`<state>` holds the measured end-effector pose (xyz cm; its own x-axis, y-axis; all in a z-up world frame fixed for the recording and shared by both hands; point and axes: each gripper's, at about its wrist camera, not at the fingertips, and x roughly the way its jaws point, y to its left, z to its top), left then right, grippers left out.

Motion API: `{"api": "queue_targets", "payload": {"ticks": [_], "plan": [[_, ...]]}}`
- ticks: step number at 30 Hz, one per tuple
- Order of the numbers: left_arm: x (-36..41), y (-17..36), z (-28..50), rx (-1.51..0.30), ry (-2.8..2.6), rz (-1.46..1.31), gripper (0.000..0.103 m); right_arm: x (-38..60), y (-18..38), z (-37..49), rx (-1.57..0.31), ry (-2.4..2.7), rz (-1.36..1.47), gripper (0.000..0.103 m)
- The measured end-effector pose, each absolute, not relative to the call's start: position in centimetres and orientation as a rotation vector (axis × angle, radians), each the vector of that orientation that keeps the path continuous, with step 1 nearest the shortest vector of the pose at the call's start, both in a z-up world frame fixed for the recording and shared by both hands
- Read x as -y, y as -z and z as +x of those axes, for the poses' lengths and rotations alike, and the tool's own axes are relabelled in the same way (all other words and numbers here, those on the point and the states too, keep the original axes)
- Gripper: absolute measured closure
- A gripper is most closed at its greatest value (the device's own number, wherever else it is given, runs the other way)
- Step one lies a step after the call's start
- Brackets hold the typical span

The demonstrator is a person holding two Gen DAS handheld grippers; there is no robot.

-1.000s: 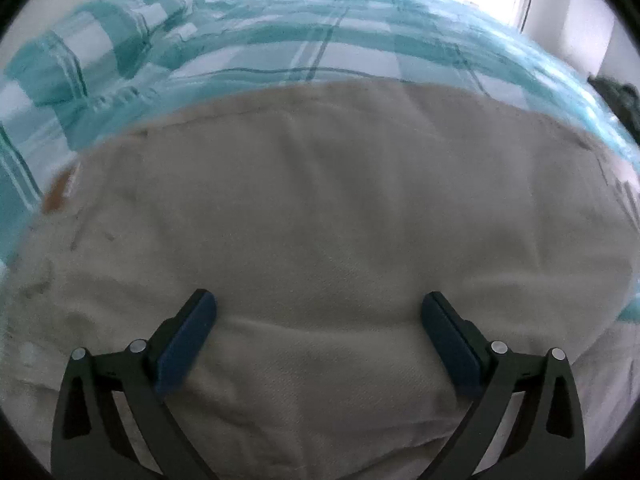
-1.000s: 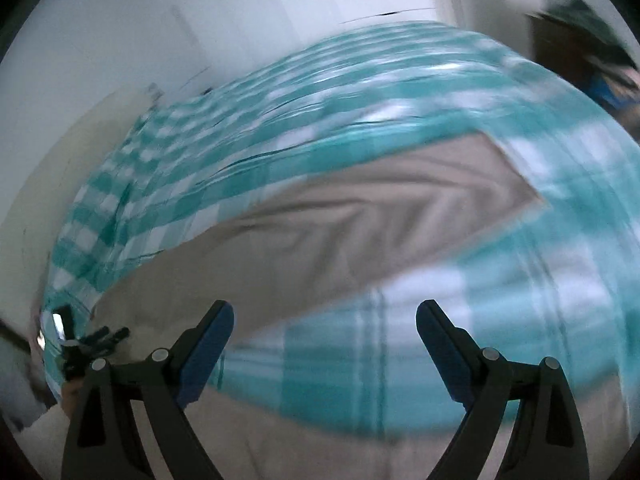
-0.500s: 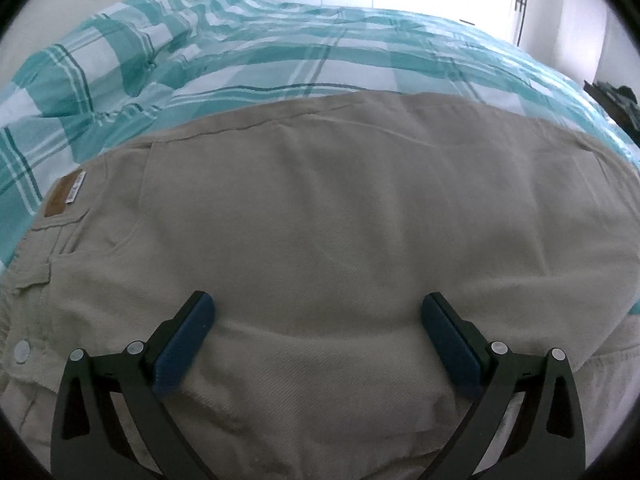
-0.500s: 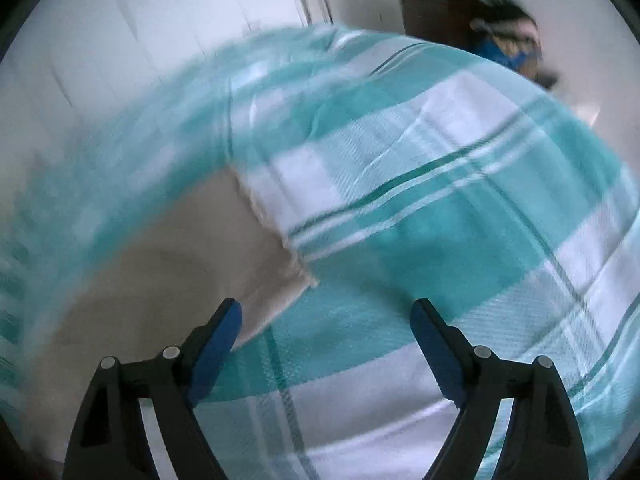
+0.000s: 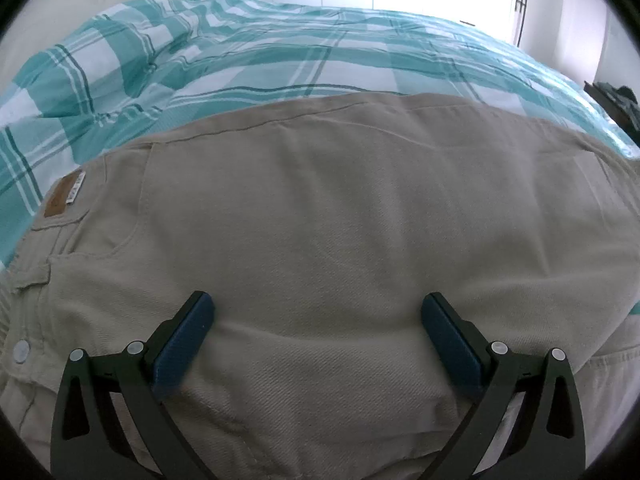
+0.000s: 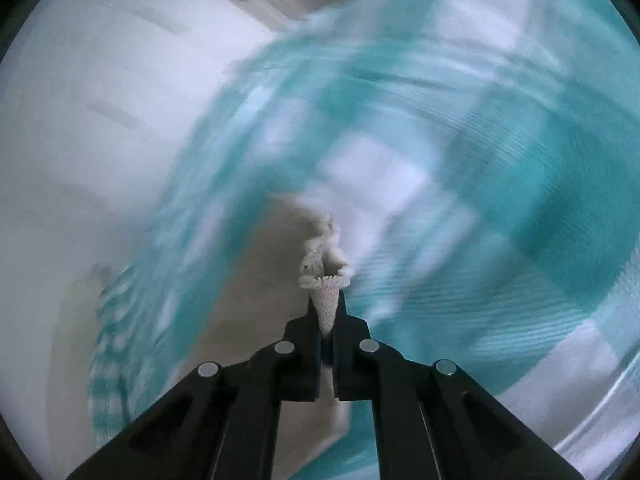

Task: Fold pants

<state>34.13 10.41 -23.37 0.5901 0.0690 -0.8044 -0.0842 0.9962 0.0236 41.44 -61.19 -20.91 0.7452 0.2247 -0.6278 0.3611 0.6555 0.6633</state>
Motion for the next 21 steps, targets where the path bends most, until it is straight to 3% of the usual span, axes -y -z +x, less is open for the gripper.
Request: {"api": "queue_targets", "payload": {"ticks": [3, 7, 12, 14, 19, 21], "plan": [[-10.4, 23.4, 34.1, -0.936, -0.089, -0.017, 0.001, 55.8, 14.8, 39.0, -0.747, -0.253, 0.618, 0.099], [-10.4, 23.4, 34.2, -0.94, -0.09, -0.015, 0.001, 49.2, 9.0, 28.4, -0.765, -0.569, 0.303, 0.099], [-10.3, 23.2, 34.4, -0.965, -0.099, 0.001, 0.001, 54.1, 11.4, 18.3, -0.88, -0.398, 0.275, 0.096], [-10.2, 22.9, 34.6, -0.999, -0.107, 0.011, 0.001, 59.1, 14.2, 16.9, -0.96, -0.058, 0.274, 0.081], [-9.9, 19.4, 32.4, -1.049, -0.015, -0.066, 0.001, 62.9, 14.5, 13.5, -0.996, 0.324, 0.217, 0.076], [-9.3, 17.5, 29.6, -1.018, 0.069, -0.113, 0.001, 60.9, 12.8, 12.2, -0.937, 0.306, 0.241, 0.057]]}}
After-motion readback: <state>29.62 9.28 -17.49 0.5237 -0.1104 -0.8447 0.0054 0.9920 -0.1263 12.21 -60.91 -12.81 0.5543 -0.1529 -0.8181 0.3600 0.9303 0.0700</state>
